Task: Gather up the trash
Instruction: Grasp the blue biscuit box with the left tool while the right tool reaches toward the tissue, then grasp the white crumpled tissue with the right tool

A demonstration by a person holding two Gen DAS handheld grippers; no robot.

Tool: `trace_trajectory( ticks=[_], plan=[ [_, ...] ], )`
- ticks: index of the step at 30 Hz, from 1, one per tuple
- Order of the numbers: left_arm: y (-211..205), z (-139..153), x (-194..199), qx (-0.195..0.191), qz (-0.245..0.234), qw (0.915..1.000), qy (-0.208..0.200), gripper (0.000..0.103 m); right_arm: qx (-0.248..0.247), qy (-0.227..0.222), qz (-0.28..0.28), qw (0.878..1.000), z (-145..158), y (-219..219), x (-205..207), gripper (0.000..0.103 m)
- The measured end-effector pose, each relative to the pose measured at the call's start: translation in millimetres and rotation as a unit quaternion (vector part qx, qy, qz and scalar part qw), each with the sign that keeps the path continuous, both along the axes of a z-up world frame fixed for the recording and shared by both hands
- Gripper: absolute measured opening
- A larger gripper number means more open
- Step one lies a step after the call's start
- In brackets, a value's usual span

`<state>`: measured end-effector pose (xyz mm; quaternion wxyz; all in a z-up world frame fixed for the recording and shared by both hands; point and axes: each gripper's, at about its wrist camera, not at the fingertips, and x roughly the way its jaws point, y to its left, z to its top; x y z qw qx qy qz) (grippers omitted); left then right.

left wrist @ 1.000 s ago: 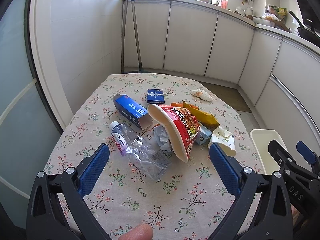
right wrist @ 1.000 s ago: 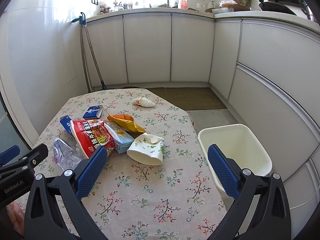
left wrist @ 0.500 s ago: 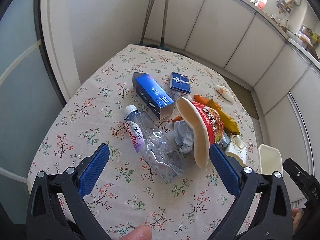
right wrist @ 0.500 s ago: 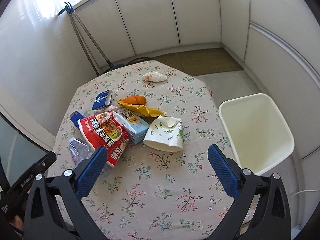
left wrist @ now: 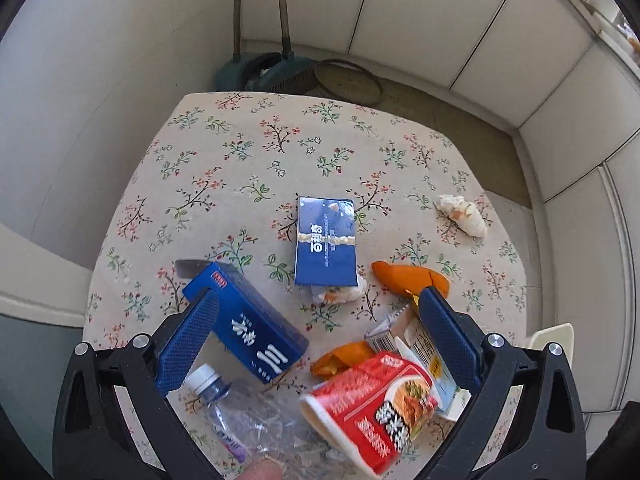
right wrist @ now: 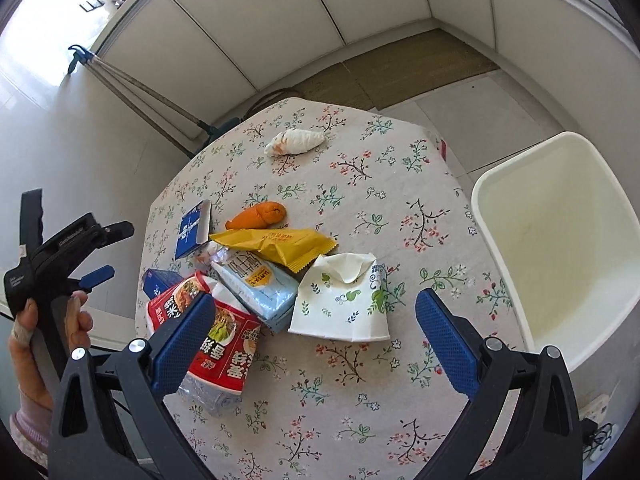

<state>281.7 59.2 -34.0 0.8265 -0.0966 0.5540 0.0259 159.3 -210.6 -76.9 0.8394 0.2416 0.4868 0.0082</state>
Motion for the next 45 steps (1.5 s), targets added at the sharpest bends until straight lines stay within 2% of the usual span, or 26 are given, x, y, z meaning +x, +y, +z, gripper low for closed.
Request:
trace_trajectory(
  ticks=[6, 13, 16, 21, 25, 28, 31, 33, 36, 41, 45],
  plan=[
    [0.1, -48.3, 48.9, -0.033, 0.026, 0.9973, 0.06, 0.096, 0.009, 0.006, -0.009, 1.0, -2.2, -11.6, 14.7, 0.098],
    [-6.9, -79.3, 72.0, -0.009, 0.043, 0.9957, 0.082, 0.094, 0.011, 0.014, -0.007, 1.0, -6.3, -19.0, 20.3, 0.097],
    [-8.2, -86.8, 77.3, -0.001, 0.044, 0.995, 0.089, 0.084, 0.014, 0.02, -0.007, 1.0, -9.2, -22.4, 20.6, 0.098],
    [-12.5, -97.2, 78.4, 0.001, 0.024, 0.9943, 0.103, 0.054, 0.012, 0.022, -0.005, 1.0, -8.6, -23.2, 21.2, 0.097],
    [-9.2, -91.7, 70.7, -0.001, 0.029, 0.9957, 0.088, 0.053, 0.005, 0.02, 0.004, 1.0, -6.7, -19.0, 21.4, 0.097],
    [-2.4, -77.1, 57.3, -0.01, 0.034, 0.997, 0.069, 0.053, -0.008, 0.015, 0.007, 1.0, -6.8, -17.2, 22.0, 0.098],
    [4.8, -51.0, 32.8, -0.038, 0.031, 0.998, 0.04, 0.053, -0.039, 0.006, 0.013, 0.999, -7.1, -14.8, 26.3, 0.097],
    [8.1, -34.5, 11.5, -0.057, 0.027, 0.9978, 0.019, 0.053, -0.06, 0.0, 0.026, 0.998, -7.4, -13.4, 34.0, 0.097],
    [8.0, -7.8, -29.4, -0.067, 0.013, 0.9975, -0.017, 0.053, -0.067, -0.015, 0.06, 0.996, -3.6, -9.2, 58.3, 0.097],
    [7.1, 2.4, -100.7, -0.081, -0.008, 0.9953, -0.052, 0.053, -0.118, -0.083, 0.142, 0.979, -2.0, 8.9, 109.5, 0.096],
    [11.6, -1.6, -131.2, -0.1, -0.013, 0.993, -0.061, 0.053, -0.143, -0.095, 0.198, 0.965, -22.6, 20.6, 148.0, 0.089]
  ],
)
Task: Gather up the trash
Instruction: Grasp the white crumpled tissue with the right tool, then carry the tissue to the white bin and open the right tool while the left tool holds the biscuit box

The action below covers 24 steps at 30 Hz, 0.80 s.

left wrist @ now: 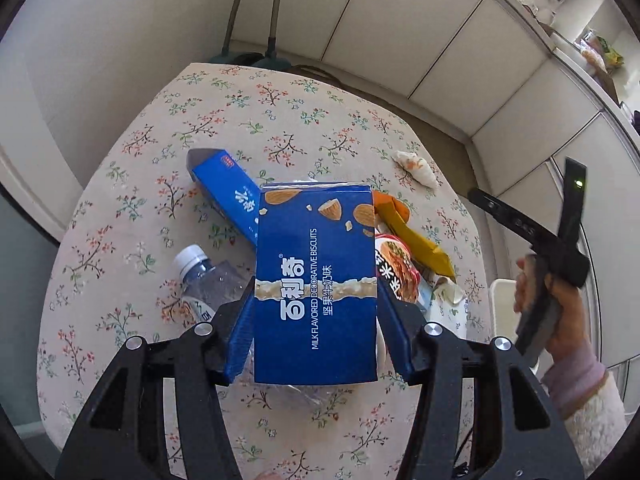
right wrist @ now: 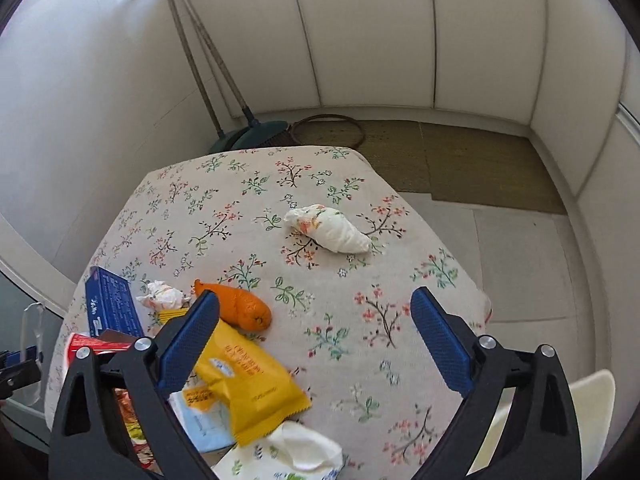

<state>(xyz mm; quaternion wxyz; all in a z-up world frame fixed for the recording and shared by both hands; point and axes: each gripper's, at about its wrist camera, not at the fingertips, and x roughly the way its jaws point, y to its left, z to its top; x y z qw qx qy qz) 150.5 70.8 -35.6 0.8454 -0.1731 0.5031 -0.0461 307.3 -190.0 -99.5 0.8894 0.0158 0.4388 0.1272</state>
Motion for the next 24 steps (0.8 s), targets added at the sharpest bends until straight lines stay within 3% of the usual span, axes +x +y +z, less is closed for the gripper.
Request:
trace_trajectory(
  ticks=[5, 10, 14, 17, 24],
  plan=[
    [7.1, 0.9, -5.4, -0.017, -0.017, 0.9995, -0.019, 0.053, -0.012, 0.008, 0.035, 0.999, -26.6, 6.7, 44.7, 0.076],
    [5.3, 1.9, -6.5, -0.025, -0.035, 0.9985, -0.032, 0.053, -0.017, 0.021, 0.063, 0.998, -47.8, 16.3, 82.0, 0.071],
    [8.4, 5.7, -7.0, -0.015, -0.031, 0.9979, -0.054, 0.053, -0.028, 0.043, 0.068, 0.996, -66.1, 26.0, 104.4, 0.054],
    [10.2, 5.8, -5.1, -0.014, -0.029, 0.9979, -0.057, 0.053, -0.024, 0.05, 0.043, 0.998, -74.3, 18.8, 114.2, 0.043],
    [9.6, 0.7, -2.7, -0.011, -0.029, 0.9984, -0.047, 0.053, -0.013, 0.056, 0.028, 0.998, -75.5, 12.5, 106.7, 0.035]
  ],
)
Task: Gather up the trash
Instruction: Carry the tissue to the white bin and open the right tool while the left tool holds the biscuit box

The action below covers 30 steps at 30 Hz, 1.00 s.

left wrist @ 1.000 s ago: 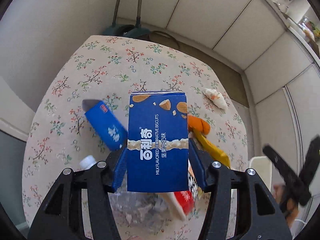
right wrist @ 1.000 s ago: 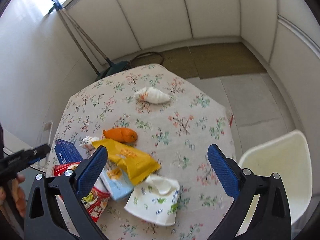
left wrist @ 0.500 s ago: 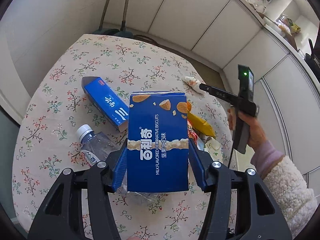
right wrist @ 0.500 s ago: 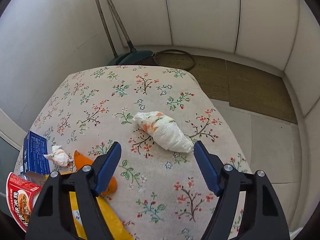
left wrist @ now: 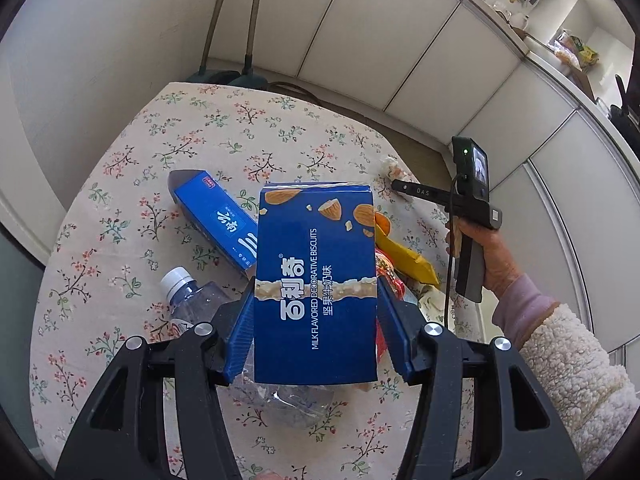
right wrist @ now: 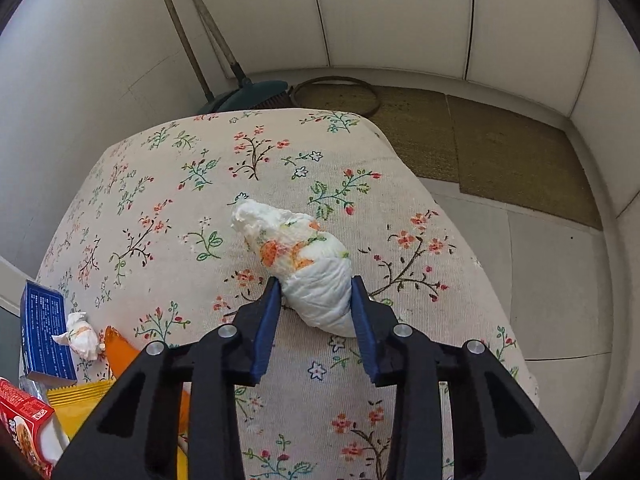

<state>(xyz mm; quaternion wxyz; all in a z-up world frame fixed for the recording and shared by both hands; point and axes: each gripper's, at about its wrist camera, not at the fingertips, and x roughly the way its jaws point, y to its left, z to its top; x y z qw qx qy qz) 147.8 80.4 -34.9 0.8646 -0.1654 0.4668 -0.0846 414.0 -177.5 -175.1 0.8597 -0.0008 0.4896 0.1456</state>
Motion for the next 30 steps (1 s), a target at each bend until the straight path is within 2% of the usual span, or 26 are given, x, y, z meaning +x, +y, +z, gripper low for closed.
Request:
trace_trajectory(
  ticks=[7, 16, 23, 30],
  plan=[
    [-1.6, 5.1, -6.2, -0.004, 0.002, 1.0, -0.005, 0.053, -0.02, -0.02, -0.027, 0.999, 12.8, 7.9, -43.4, 0.033],
    [-11.8, 29.7, -26.8, -0.014, -0.008, 0.9988, -0.046, 0.053, -0.049, -0.081, -0.087, 0.992, 77.2, -0.9, -118.6, 0.033],
    [-24.8, 46.1, -37.6, -0.02, -0.019, 0.9968, -0.075, 0.053, -0.067, -0.123, -0.164, 0.976, 124.0, -17.6, -181.1, 0.033],
    [-45.5, 53.5, -43.8, -0.021, -0.036, 0.9948, -0.093, 0.053, -0.093, -0.144, -0.228, 0.958, 138.1, -47.0, -237.2, 0.033]
  ],
)
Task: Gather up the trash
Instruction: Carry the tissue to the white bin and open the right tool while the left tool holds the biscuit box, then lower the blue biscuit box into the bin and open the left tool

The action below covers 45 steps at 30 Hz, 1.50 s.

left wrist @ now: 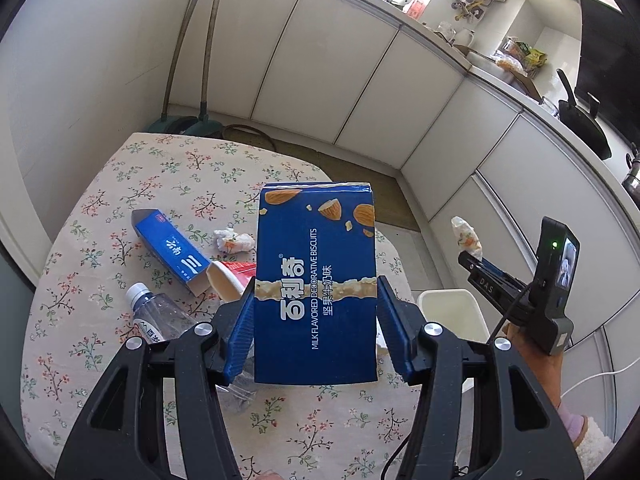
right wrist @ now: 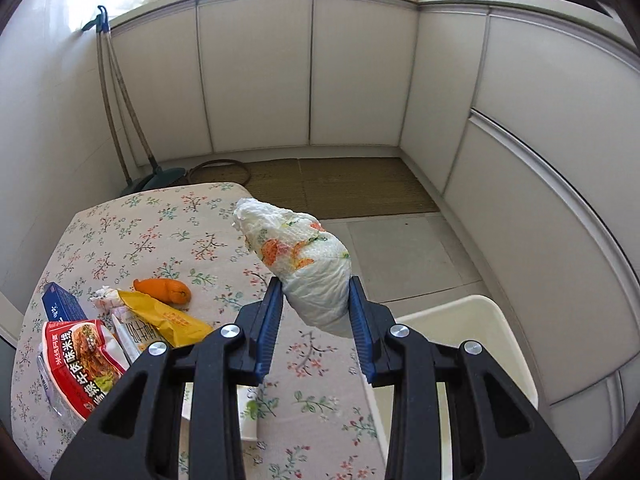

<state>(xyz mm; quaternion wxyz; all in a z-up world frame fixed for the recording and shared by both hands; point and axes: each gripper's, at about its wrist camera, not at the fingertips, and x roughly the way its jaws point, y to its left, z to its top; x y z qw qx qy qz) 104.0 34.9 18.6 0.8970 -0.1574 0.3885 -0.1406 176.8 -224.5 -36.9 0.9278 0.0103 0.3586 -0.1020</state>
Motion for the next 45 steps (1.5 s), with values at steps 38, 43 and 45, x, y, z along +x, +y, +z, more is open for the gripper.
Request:
trace_trajectory(
  ticks=[38, 43, 45],
  plan=[
    [-285.5, -44.6, 33.2, 0.031, -0.197, 0.9796, 0.02, 0.054, 0.077, 0.016, -0.237, 0.968, -0.4, -228.6, -156.2, 0.087],
    [-327.9, -64.7, 39.3, 0.044, -0.224, 0.9726, 0.043, 0.054, 0.093, 0.015, -0.257, 0.962, -4.5, -248.5, -165.8, 0.087],
    [-336.7, -68.1, 40.0, 0.045, -0.227, 0.9716, 0.05, 0.056, 0.097, 0.012, -0.261, 0.96, -3.1, -254.8, -169.7, 0.087]
  ],
)
